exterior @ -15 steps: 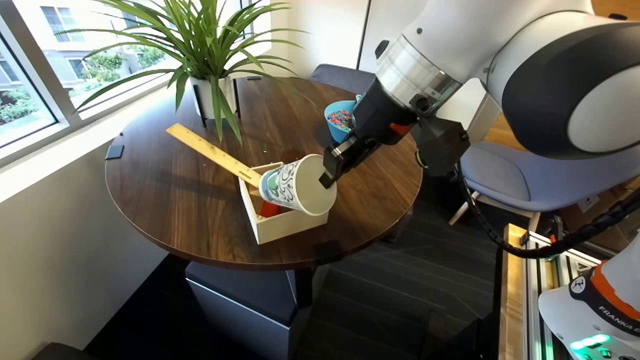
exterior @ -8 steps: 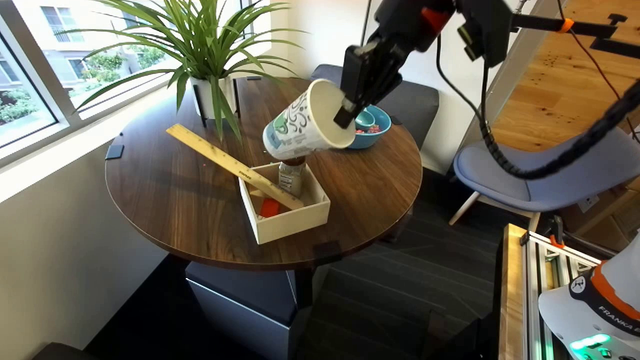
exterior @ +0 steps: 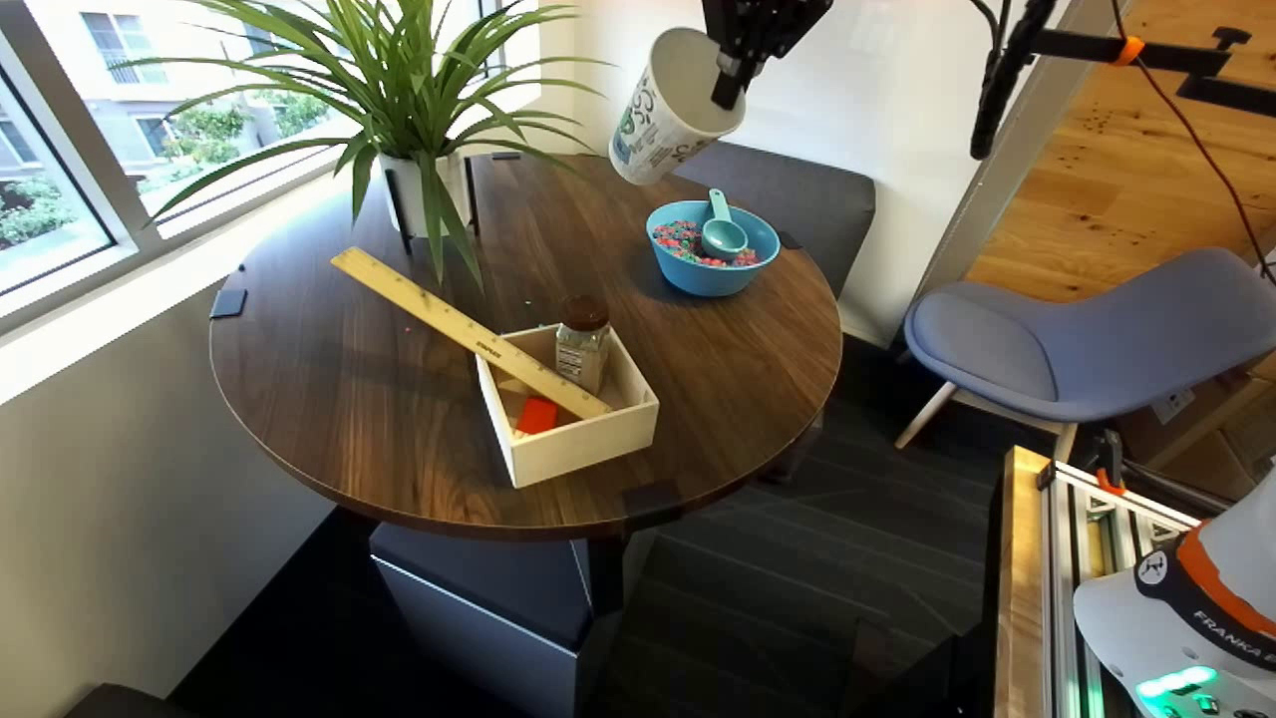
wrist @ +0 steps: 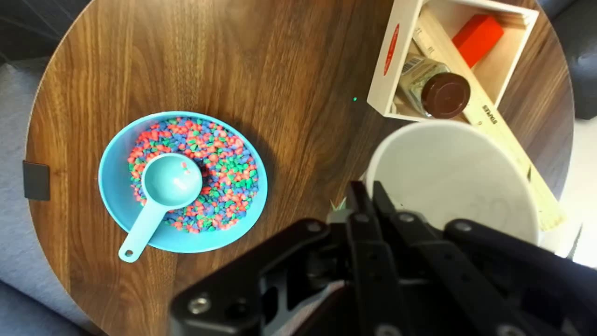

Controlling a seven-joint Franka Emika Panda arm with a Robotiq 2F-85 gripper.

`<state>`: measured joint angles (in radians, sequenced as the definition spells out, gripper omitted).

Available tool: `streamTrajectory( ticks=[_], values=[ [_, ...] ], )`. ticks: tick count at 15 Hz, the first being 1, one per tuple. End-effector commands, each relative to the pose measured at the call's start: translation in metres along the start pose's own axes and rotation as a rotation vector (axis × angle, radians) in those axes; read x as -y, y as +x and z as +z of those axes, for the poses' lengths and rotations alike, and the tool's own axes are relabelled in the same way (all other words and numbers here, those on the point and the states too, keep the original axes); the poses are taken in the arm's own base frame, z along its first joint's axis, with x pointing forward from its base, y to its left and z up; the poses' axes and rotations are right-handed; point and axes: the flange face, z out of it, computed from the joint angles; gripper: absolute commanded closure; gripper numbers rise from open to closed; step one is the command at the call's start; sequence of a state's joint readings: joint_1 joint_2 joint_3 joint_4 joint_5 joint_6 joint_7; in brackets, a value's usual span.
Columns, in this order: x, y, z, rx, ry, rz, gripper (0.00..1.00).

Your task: Move the blue bowl to the right then take the coffee cup out of the wooden box

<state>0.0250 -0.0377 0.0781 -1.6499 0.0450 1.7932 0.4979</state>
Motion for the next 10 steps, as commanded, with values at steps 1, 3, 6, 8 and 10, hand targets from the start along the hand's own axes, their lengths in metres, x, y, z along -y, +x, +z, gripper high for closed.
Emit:
streamTrajectory(
  ticks=[1, 3, 6, 8, 10],
  values=[
    [0.004, 0.006, 0.003, 0.012, -0.007, 0.003, 0.97],
    [0.008, 0.009, 0.024, 0.083, -0.063, 0.037, 0.99],
    [0.001, 0.010, 0.060, 0.133, -0.208, 0.097, 0.99],
    [0.002, 0.009, 0.083, 0.181, -0.247, 0.139, 0.99],
    [0.008, 0.009, 0.104, 0.259, -0.220, 0.174, 0.99]
  ],
)
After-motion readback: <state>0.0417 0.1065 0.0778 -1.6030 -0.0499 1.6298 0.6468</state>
